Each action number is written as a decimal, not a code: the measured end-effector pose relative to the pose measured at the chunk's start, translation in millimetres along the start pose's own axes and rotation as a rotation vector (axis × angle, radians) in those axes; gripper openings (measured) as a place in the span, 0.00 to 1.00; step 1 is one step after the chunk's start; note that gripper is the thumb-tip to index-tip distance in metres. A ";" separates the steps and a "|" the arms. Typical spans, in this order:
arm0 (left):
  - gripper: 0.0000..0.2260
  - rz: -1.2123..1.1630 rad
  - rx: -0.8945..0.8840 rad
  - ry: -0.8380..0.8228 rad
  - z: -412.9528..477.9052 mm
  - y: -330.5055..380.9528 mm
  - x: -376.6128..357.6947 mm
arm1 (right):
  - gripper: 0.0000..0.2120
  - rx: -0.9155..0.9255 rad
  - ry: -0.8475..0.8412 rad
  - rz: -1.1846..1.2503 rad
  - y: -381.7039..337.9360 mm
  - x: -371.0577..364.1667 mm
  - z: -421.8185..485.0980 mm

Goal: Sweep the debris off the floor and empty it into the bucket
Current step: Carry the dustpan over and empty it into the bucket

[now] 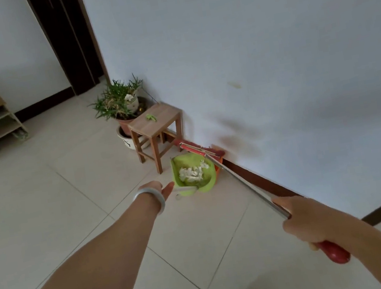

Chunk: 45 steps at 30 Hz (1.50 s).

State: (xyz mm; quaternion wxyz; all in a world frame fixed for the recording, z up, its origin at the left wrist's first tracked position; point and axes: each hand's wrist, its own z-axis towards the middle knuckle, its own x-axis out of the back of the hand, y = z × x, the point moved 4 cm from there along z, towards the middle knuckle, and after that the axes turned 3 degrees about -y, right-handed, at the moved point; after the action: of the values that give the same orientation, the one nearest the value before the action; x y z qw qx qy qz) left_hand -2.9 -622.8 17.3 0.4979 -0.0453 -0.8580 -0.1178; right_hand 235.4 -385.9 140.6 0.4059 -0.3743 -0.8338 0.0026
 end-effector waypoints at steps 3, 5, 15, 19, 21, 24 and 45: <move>0.27 -0.176 0.021 -0.011 13.8 21.6 3.8 | 0.24 -0.009 0.009 0.039 0.6 21.2 15.2; 0.26 -0.416 0.064 -0.061 30.4 31.7 -1.4 | 0.25 -0.014 0.020 0.055 2.4 34.9 26.3; 0.08 -2.001 0.432 -0.248 95.3 76.5 -21.8 | 0.25 -0.036 0.019 0.095 7.3 87.6 73.3; 0.08 -2.012 0.474 -0.293 115.8 66.9 -25.7 | 0.29 -0.046 0.026 0.138 2.2 94.7 83.6; 0.10 -2.046 0.473 -0.331 128.8 61.3 -28.8 | 0.31 -0.049 0.038 0.160 -5.0 97.0 87.6; 0.09 -2.098 0.488 -0.404 148.4 48.9 -35.8 | 0.31 -0.087 0.068 0.177 -24.3 97.7 91.2; 0.11 -2.008 0.468 -1.097 248.1 -38.3 -54.5 | 0.30 -0.343 0.183 0.489 -152.6 36.0 113.5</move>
State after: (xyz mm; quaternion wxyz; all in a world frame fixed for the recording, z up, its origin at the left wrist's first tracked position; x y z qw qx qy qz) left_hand -192.4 -596.5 -154.0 -0.2601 0.7017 -0.6093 -0.2621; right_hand 49.3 -439.2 135.8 0.3975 -0.6256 -0.6672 -0.0745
